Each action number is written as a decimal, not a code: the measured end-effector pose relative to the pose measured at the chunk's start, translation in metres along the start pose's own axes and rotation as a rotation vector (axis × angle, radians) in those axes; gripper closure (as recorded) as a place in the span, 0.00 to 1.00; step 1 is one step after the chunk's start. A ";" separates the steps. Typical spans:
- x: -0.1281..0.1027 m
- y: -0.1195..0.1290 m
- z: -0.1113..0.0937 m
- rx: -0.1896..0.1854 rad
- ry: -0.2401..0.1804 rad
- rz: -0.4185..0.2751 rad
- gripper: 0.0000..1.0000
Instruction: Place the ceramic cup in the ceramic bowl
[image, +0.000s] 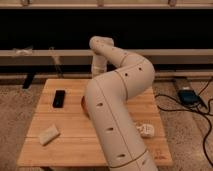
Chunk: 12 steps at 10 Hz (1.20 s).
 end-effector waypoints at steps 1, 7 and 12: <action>-0.002 0.001 -0.005 0.004 -0.003 -0.008 0.20; 0.020 0.021 -0.068 0.076 -0.001 -0.010 0.20; 0.031 0.028 -0.079 0.078 -0.010 -0.009 0.20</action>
